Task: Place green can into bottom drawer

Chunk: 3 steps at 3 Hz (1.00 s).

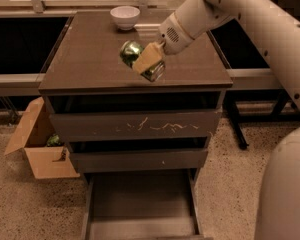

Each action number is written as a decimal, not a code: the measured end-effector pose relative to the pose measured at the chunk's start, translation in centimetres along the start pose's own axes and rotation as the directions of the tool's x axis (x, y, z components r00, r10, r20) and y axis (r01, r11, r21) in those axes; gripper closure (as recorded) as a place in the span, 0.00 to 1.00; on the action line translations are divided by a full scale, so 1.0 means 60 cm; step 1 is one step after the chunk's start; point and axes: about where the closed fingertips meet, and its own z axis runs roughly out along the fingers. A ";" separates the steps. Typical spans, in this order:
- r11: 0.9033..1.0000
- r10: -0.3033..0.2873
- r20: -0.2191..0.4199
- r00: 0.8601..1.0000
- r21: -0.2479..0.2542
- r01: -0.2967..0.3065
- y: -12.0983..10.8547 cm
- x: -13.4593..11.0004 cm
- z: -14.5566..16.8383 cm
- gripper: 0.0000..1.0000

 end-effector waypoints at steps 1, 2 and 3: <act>0.997 -0.075 -0.116 0.990 -0.005 0.075 0.097 0.057 0.034 1.00; 0.996 -0.091 -0.186 0.978 -0.035 0.086 0.148 0.116 0.071 1.00; 0.996 -0.091 -0.186 0.978 -0.035 0.086 0.148 0.116 0.071 1.00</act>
Offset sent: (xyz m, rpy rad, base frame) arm -0.1453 0.0223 -0.0658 -0.2025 0.0323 0.1639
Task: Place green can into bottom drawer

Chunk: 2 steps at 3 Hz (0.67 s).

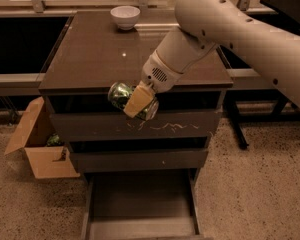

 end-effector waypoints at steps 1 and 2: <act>0.995 -0.095 -0.034 0.995 0.008 0.095 0.019 0.017 0.035 1.00; 0.979 -0.201 -0.086 0.976 0.027 0.204 0.045 0.050 0.082 1.00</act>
Offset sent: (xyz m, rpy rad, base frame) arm -0.0837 0.0181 -0.1146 -0.1911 -0.1788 0.3034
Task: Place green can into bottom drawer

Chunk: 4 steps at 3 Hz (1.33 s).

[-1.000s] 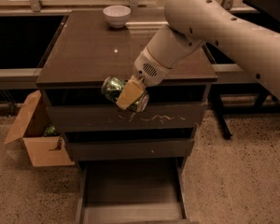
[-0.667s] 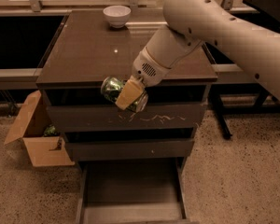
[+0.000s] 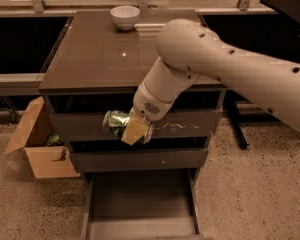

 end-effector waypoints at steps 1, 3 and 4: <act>0.998 -0.060 -0.064 0.996 -0.003 0.060 0.041 0.041 0.064 1.00; 0.998 -0.067 -0.090 0.994 -0.025 0.065 0.072 0.092 0.129 1.00; 0.997 -0.083 -0.139 0.987 -0.010 0.082 0.075 0.105 0.145 1.00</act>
Offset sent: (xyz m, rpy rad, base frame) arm -0.0764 -0.0065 -0.1380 -0.0936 0.0212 0.0883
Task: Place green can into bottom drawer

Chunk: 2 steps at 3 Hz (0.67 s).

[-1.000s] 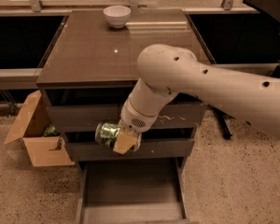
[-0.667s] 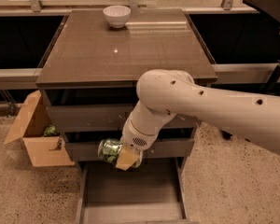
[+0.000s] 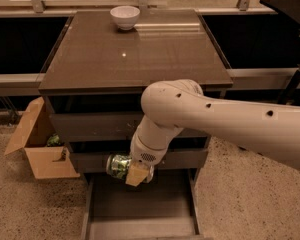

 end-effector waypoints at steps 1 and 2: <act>0.999 -0.020 -0.072 0.997 0.041 0.023 0.001 0.051 0.047 1.00; 0.998 -0.038 -0.093 0.995 0.047 0.043 0.001 0.111 0.109 1.00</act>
Offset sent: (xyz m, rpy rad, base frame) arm -0.0159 -0.0644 -0.1563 -0.0953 -0.0626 0.0650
